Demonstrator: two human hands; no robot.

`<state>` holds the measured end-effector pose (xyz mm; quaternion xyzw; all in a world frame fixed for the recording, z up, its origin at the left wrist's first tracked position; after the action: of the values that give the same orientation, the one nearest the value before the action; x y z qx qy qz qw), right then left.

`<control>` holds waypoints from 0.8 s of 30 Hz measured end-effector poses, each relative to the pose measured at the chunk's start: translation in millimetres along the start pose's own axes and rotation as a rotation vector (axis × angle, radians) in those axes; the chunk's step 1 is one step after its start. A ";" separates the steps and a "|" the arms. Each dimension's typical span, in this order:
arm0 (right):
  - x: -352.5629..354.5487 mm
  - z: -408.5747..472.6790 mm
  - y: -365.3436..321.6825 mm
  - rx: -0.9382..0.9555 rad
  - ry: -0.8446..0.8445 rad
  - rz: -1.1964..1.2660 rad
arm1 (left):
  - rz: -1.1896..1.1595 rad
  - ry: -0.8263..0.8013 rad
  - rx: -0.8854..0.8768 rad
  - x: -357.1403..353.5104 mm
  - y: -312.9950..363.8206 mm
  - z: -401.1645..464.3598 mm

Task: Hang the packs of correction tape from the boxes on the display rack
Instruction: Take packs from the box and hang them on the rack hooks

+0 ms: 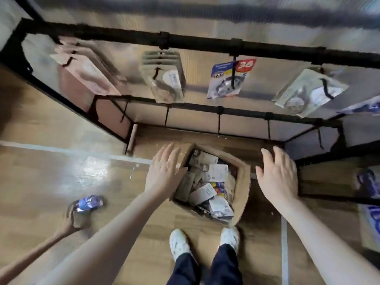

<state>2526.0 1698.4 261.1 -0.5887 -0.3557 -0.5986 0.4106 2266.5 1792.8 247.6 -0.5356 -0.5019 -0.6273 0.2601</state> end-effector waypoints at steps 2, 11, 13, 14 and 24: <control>-44.4 -9.8 10.3 -0.005 -0.061 -0.025 | 0.001 -0.064 0.029 -46.4 -10.6 -7.9; -235.8 -55.5 34.3 -0.018 -0.396 -0.099 | -0.004 -0.211 0.059 -227.2 -46.6 -13.3; -271.1 -60.3 32.9 0.008 -0.425 -0.112 | 0.043 -0.279 0.041 -273.7 -55.2 -10.7; -288.5 -61.8 32.4 0.026 -0.442 -0.126 | 0.067 -0.317 0.027 -296.7 -58.9 -8.9; -421.2 -67.4 34.4 0.025 -0.587 -0.157 | 0.115 -0.542 -0.040 -444.2 -72.1 -5.7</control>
<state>2516.8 1653.7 -164.4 -0.7021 -0.5110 -0.4284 0.2499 2331.0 1719.7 -191.7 -0.7165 -0.5096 -0.4551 0.1408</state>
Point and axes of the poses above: each hand's wrist, its own z-axis towards the middle knuckle, its own x-axis out of the back of the hand, y = z × x, the point moved 8 cm from there along z, towards the middle knuckle, and after that the axes turned 8 degrees about y, right-handed, at the moved point
